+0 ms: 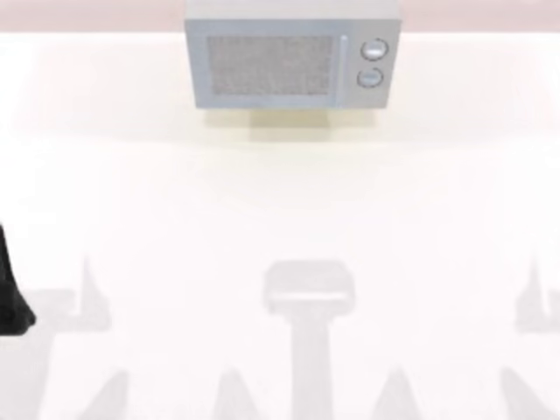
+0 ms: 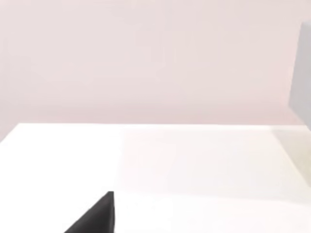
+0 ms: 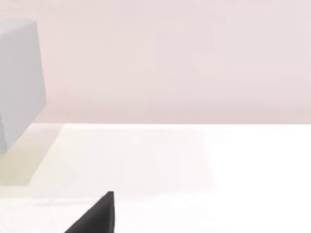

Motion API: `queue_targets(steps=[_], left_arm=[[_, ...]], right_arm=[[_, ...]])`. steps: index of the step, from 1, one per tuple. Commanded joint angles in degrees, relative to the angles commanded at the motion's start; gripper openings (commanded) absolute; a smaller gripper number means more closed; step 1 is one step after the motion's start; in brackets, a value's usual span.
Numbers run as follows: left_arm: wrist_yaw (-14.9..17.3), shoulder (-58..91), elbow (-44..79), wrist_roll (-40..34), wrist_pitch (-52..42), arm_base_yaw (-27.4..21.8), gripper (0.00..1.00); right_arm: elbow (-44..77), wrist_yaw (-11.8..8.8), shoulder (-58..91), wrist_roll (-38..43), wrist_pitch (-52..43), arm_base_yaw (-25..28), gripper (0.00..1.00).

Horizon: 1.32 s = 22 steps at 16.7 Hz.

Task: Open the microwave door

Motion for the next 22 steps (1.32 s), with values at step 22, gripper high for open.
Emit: queue_targets(steps=[22], left_arm=[[-29.81,73.71,63.16,-11.55,-3.23,-30.86,1.0]], right_arm=[[0.0,0.0,0.0,0.0,0.0,0.0,1.0]])
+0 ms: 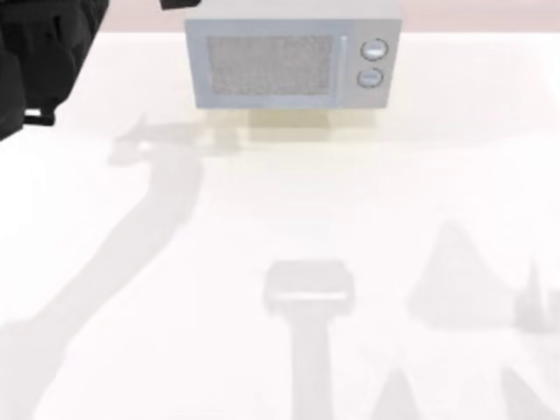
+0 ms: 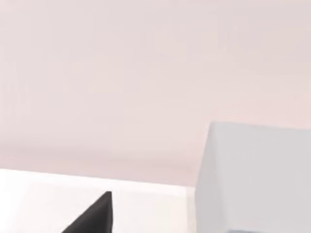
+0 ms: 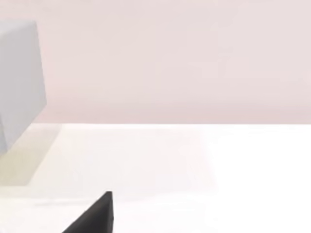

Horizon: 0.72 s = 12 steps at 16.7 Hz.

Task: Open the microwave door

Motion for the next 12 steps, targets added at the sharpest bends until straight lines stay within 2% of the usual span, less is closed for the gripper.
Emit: queue_targets(steps=[3,6,9,12], left_arm=[[-5.37,17.13,8.43,-2.7,-3.97,-5.71,1.0],[-9.42,31.16,16.07,-6.06,-7.0,-10.62,1.0],[-11.95,40.45,23.09,-9.59,-7.92,-14.32,1.0],[-12.92,44.63,28.25,-12.41,-7.21,-16.53,1.0]], right_arm=[[0.0,0.0,0.0,0.0,0.0,0.0,1.0],[0.0,0.0,0.0,0.0,0.0,0.0,1.0],[0.0,0.0,0.0,0.0,0.0,0.0,1.0],[0.0,0.0,0.0,0.0,0.0,0.0,1.0]])
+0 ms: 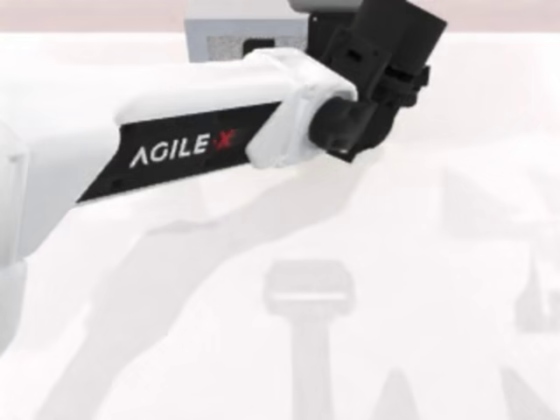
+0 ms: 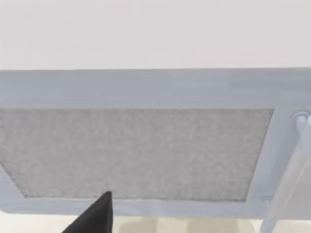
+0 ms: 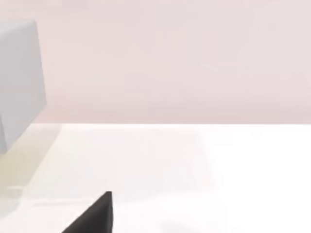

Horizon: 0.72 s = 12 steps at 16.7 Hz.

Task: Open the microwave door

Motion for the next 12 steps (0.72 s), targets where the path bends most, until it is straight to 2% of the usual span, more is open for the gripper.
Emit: queue_targets(steps=[9,12], left_arm=[[0.07,0.91,2.4,-1.28,0.78,-0.56,1.0],[1.58,5.02,6.48,0.09,1.8,1.03,1.0]], right_arm=[[0.0,0.0,0.0,0.0,0.0,0.0,1.0],[0.0,0.0,0.0,0.0,0.0,0.0,1.0]])
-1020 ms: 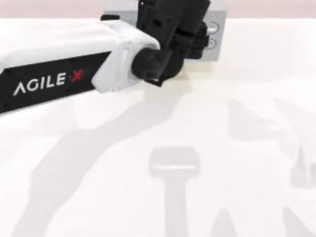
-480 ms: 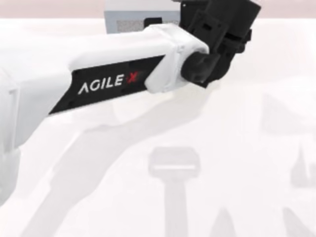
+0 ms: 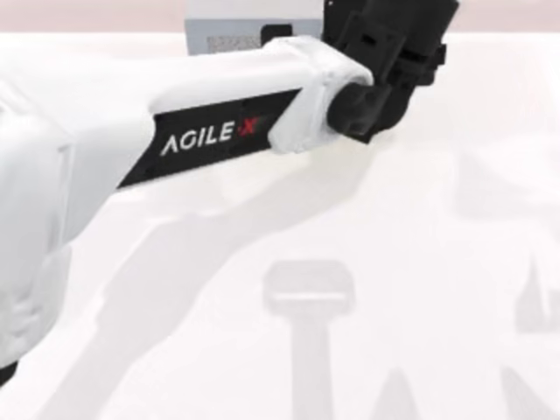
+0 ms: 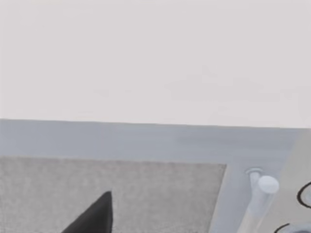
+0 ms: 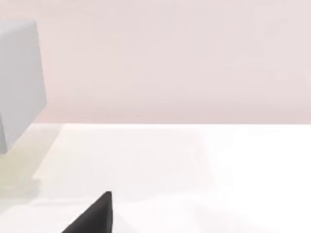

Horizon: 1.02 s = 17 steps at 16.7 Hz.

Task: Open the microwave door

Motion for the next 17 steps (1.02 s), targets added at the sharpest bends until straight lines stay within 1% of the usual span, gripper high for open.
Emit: queue_targets(steps=[5,9,17], left_arm=[[3.47,8.74,8.36,2.85,2.11,3.99,1.0],[3.62,9.01,8.63,2.97,2.2,4.16,1.0],[3.62,9.01,8.63,2.97,2.2,4.16,0.4]], right_arm=[[0.0,0.0,0.0,0.0,0.0,0.0,1.0],[0.0,0.0,0.0,0.0,0.0,0.0,1.0],[0.0,0.0,0.0,0.0,0.0,0.0,1.0]])
